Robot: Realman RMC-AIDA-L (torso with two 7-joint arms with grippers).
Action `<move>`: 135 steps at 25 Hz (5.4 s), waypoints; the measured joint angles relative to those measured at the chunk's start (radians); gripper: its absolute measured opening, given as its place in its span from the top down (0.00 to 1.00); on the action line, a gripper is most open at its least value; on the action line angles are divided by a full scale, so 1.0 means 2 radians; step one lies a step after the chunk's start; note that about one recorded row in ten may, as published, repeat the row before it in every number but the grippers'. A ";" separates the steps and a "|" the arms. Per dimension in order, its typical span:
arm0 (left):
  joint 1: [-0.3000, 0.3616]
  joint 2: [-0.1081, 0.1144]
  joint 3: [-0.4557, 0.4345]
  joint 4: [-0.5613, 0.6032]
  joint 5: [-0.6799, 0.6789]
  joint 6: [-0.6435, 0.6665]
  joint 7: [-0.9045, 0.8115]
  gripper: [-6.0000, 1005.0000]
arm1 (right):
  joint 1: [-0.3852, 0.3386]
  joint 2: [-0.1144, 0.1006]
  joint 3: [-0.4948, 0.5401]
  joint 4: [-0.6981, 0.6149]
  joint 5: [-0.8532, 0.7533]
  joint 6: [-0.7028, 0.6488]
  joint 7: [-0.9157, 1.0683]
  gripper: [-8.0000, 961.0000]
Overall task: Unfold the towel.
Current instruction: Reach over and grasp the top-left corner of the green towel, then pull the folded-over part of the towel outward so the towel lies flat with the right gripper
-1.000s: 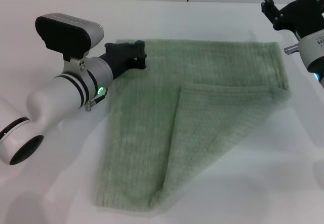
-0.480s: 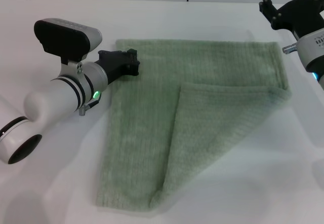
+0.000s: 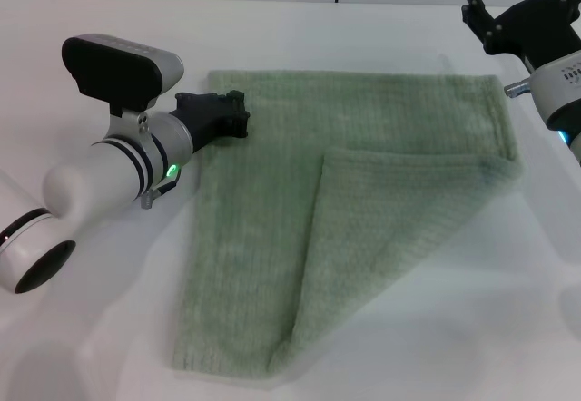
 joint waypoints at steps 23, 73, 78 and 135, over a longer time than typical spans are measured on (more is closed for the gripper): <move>0.005 -0.001 0.004 0.000 0.000 0.001 -0.007 1.00 | 0.000 0.001 -0.005 -0.008 0.000 0.002 0.001 0.21; 0.008 0.001 0.006 -0.006 0.002 0.005 -0.005 1.00 | 0.105 -0.005 0.273 -0.383 0.095 -1.075 -0.157 0.21; 0.008 0.001 0.006 -0.007 0.001 0.005 -0.006 1.00 | 0.118 -0.005 0.274 -0.353 0.082 -1.061 -0.162 0.21; 0.008 0.001 0.003 -0.012 0.001 0.005 -0.002 1.00 | 0.208 0.002 0.228 -0.140 0.121 -0.938 -0.258 0.21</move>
